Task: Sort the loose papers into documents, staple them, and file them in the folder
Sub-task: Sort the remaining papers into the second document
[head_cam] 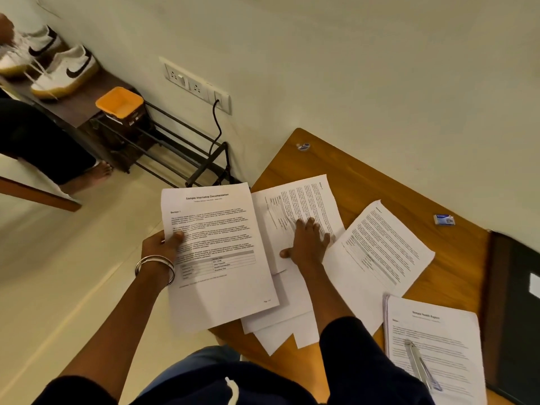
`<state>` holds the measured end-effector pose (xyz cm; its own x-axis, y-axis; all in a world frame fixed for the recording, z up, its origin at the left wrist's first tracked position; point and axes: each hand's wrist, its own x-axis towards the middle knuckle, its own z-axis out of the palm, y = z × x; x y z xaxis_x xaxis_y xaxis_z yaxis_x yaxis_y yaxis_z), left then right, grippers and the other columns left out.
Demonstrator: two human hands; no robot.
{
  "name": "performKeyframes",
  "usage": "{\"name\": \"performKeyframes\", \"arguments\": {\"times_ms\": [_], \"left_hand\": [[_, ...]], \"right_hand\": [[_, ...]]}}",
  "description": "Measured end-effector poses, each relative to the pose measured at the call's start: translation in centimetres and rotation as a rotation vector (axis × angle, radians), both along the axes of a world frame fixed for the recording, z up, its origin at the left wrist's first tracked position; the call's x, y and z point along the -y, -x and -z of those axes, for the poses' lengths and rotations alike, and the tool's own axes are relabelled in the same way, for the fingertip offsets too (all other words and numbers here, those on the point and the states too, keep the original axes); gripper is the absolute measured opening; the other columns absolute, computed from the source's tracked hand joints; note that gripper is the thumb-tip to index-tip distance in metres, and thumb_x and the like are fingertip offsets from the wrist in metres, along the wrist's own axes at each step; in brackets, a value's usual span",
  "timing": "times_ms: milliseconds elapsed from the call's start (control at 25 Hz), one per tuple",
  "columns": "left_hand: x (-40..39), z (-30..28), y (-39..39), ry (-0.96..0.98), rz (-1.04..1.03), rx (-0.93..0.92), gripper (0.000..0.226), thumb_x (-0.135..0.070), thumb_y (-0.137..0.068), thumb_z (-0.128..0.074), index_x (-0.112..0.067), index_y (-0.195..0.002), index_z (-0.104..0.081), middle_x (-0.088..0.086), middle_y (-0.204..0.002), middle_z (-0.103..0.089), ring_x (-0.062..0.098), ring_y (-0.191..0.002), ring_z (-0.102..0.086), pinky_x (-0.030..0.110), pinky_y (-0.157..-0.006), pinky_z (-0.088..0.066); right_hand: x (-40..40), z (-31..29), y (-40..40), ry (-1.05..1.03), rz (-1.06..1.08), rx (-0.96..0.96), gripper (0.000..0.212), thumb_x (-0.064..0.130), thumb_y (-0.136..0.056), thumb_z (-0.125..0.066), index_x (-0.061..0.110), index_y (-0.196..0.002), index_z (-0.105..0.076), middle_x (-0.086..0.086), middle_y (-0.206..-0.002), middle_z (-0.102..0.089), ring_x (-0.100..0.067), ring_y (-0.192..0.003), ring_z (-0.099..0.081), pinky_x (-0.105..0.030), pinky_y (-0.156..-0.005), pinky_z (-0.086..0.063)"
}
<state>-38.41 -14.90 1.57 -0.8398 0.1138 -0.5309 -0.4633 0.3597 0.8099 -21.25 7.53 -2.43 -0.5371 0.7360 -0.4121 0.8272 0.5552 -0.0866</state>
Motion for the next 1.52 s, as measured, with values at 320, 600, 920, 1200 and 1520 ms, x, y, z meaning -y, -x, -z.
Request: {"name": "performKeyframes", "arguments": {"times_ms": [320, 600, 920, 1200, 1520], "left_hand": [[-0.2, -0.4, 2.8, -0.008, -0.051, 0.012, 0.022, -0.02, -0.085, -0.067, -0.009, -0.104, -0.066, 0.008, -0.098, -0.066, 0.029, -0.086, -0.062, 0.038, -0.08, -0.049], [-1.2, -0.5, 1.4, -0.022, -0.039, 0.067, 0.028, -0.017, -0.085, -0.066, -0.006, -0.11, -0.064, 0.009, -0.103, -0.066, 0.031, -0.088, -0.061, 0.04, -0.081, -0.049], [-2.3, -0.1, 0.3, -0.02, -0.015, 0.091, 0.023, -0.018, -0.084, -0.067, -0.009, -0.105, -0.066, 0.011, -0.101, -0.066, 0.033, -0.089, -0.062, 0.044, -0.082, -0.05], [-2.9, 0.3, 0.1, -0.016, -0.02, 0.093, 0.026, -0.018, -0.084, -0.067, -0.008, -0.108, -0.066, 0.01, -0.101, -0.066, 0.032, -0.087, -0.061, 0.04, -0.078, -0.049], [-2.9, 0.9, -0.3, 0.005, -0.012, 0.094, 0.027, -0.019, -0.083, -0.068, -0.009, -0.109, -0.066, 0.009, -0.1, -0.066, 0.033, -0.088, -0.062, 0.045, -0.084, -0.05]], "right_hand": [[-1.4, -2.0, 1.2, -0.129, 0.327, -0.505, 0.012, 0.014, -0.09, -0.062, 0.012, -0.1, -0.068, -0.007, -0.104, -0.07, -0.026, -0.099, -0.063, -0.038, -0.095, -0.036], [-5.1, -0.9, -1.1, 0.018, 0.585, -0.379, 0.063, 0.025, -0.078, -0.077, 0.005, -0.129, -0.046, -0.018, -0.13, -0.05, -0.038, -0.121, -0.046, -0.047, -0.095, -0.046], [-7.4, -0.2, -1.2, 0.124, 0.665, -0.165, 0.075, 0.033, -0.067, -0.085, 0.011, -0.126, -0.044, -0.015, -0.132, -0.049, -0.039, -0.13, -0.036, -0.06, -0.106, -0.022], [-7.4, -1.4, -1.2, 0.02, 0.602, -0.588, 0.023, 0.031, -0.085, -0.07, 0.015, -0.1, -0.066, -0.007, -0.103, -0.069, -0.033, -0.098, -0.061, -0.041, -0.096, -0.037], [-10.4, -4.4, -5.1, 0.006, 1.049, -1.04, 0.026, 0.02, -0.09, -0.065, 0.003, -0.11, -0.066, -0.015, -0.109, -0.068, -0.029, -0.095, -0.065, -0.039, -0.081, -0.054]]}}
